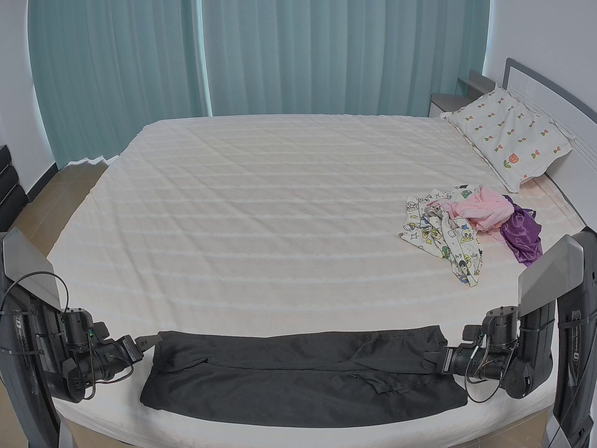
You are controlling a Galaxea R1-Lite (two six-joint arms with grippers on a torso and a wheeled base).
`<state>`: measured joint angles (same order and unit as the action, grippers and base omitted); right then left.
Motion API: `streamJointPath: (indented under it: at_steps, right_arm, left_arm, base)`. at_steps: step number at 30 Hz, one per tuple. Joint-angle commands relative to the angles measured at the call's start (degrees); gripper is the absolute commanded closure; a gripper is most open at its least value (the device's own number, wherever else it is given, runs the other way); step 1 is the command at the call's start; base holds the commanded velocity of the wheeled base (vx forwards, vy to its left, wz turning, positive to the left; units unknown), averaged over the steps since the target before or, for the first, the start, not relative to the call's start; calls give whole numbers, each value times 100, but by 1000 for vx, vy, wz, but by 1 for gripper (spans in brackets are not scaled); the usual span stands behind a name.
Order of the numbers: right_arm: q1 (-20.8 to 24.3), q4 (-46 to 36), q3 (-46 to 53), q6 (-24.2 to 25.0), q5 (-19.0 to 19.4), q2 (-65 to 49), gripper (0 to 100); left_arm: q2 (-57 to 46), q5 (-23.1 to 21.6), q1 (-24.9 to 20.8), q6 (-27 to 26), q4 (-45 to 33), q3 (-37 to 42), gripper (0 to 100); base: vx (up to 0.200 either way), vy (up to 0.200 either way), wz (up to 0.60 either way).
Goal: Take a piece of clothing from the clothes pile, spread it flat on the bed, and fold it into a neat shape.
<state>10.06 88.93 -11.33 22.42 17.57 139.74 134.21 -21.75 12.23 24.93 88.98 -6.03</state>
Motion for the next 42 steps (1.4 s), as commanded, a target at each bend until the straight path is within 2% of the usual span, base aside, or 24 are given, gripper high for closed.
streamJointPath:
  at_steps: [1,8,9,13,18,21,25,30,42]
  right_arm:
    - [-4,10,139,-18,1,-79,100]
    - [31,10,192,-45,-16,1,100]
    - [31,10,183,-45,-25,36,0]
    - [14,63,201,-36,-34,71,0]
    - [-109,63,254,52,-104,-193,0]
    - [-180,72,227,149,-104,-202,0]
    - [-197,72,236,404,-104,-166,0]
    - [-197,72,289,456,-96,-158,0]
    - [-206,72,306,465,-87,-166,0]
  left_arm:
    - [18,4,-10,-32,102,41,0]
    - [62,13,-27,-41,102,59,0]
    - [62,13,-27,-41,102,59,0]
    - [9,65,-71,-41,102,-3,0]
    - [-167,549,-212,179,102,-451,0]
    - [-158,681,-353,205,32,-689,0]
    - [-158,663,-484,223,-627,-1198,0]
    - [-123,584,-528,355,-1331,-1699,0]
    - [238,355,-660,302,-1392,-1761,0]
  base:
    - [0,0,0]
    - [0,0,0]
    - [0,0,0]
    - [0,0,0]
    - [0,0,0]
    - [0,0,0]
    - [0,0,0]
    - [0,0,0]
    - [0,0,0]
